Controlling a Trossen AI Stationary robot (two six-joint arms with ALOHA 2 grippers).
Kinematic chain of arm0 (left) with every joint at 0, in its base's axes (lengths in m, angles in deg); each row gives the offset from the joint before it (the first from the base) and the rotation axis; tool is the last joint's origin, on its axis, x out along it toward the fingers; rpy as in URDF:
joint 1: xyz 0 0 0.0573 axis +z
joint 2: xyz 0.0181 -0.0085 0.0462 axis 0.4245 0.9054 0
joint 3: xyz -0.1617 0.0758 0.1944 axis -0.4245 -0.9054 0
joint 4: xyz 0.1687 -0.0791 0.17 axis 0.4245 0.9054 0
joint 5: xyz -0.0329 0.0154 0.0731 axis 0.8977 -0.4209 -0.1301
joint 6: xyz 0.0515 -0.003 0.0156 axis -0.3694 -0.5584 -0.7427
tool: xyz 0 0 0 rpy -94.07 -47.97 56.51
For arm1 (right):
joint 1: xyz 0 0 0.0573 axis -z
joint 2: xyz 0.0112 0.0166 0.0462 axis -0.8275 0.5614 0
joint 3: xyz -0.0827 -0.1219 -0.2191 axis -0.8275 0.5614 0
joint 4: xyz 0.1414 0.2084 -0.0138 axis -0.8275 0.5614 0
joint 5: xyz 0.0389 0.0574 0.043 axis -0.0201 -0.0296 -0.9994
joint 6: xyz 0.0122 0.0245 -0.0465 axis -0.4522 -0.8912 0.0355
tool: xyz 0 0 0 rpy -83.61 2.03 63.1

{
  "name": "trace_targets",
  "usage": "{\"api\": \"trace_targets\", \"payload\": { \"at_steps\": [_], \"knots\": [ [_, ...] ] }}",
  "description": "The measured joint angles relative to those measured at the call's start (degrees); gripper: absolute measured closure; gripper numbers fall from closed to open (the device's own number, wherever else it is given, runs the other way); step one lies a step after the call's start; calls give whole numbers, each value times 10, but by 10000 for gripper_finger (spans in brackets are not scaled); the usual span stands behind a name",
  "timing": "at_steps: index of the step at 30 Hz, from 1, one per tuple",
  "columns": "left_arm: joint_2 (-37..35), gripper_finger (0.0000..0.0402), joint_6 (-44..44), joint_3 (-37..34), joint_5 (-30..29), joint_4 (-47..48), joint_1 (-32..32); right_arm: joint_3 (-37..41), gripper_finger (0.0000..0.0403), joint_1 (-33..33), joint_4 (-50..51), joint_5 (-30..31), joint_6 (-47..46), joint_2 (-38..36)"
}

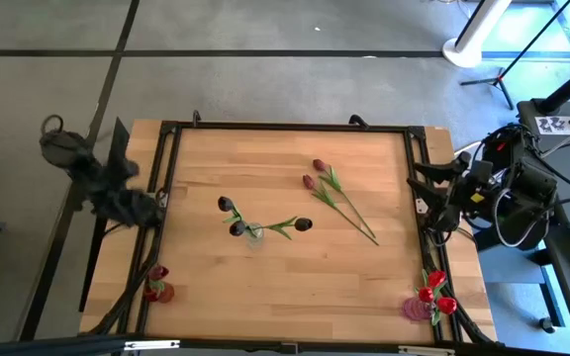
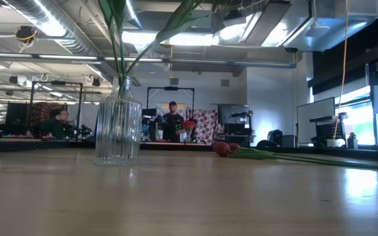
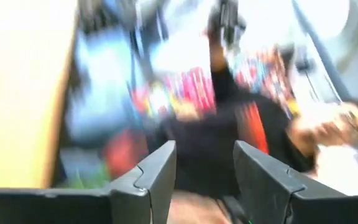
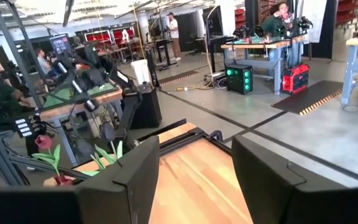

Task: Sort flowers into vase by color
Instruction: Put the pink flower into the red transparent vase

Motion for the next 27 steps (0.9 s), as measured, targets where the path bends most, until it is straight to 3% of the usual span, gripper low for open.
{"api": "trace_targets", "payload": {
  "at_steps": [3, 6, 12, 17, 20, 27],
  "knots": [
    [0, 246, -95, 14, -149, -17, 0, 0, 200, 6, 45, -8, -64, 0],
    [6, 246, -181, 9, -270, -44, 0, 0, 200, 43, 72, -55, -91, 7],
    [76, 246, -306, -34, -411, -143, 3, 19, 200, 194, 70, -204, -91, 28],
    [161, 246, -380, -44, -475, -249, 48, 51, 200, 352, 66, -346, -80, 54],
    [194, 246, -405, -45, -489, -333, 103, 70, 200, 433, 64, -423, -22, 65],
    [232, 282, -392, -45, -489, -408, 254, 134, 200, 573, 11, -525, 84, 92]
  ]
}}
